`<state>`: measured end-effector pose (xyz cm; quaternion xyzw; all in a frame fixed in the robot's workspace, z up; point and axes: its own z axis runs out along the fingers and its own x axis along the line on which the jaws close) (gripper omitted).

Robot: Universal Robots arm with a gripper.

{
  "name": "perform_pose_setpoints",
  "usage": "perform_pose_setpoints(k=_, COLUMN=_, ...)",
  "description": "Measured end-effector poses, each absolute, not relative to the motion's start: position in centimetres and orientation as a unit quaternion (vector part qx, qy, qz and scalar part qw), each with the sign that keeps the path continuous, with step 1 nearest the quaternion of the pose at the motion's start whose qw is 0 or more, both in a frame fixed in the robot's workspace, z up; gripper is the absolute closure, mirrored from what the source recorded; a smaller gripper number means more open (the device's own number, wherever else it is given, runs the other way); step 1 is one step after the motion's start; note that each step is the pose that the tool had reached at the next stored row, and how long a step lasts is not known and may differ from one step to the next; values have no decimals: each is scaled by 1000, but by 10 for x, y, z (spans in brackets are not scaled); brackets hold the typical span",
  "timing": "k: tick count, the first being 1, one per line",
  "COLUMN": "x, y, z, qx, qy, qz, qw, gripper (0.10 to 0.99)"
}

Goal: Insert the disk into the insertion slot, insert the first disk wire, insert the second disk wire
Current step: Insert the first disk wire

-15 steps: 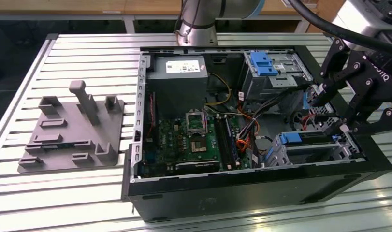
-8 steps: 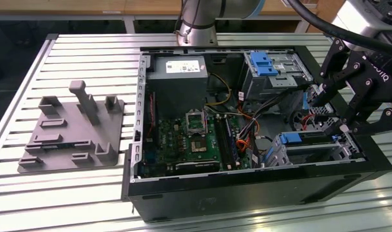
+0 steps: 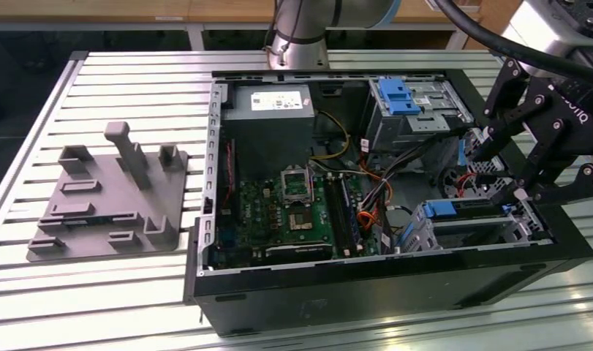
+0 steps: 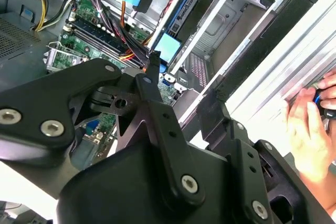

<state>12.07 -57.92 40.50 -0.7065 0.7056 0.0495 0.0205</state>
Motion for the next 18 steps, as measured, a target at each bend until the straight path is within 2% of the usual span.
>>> perform_pose_setpoints(k=2, x=122, y=-577, z=405, qx=-707, qy=706, qz=47, qw=18, gripper=525)
perform_pose_setpoints(k=10, x=127, y=-562, z=404, qx=-707, qy=707, qz=10, qw=-19, gripper=525)
perform_pose_setpoints(k=18, x=153, y=-557, z=402, qx=-706, qy=707, qz=7, qw=-29, gripper=525)
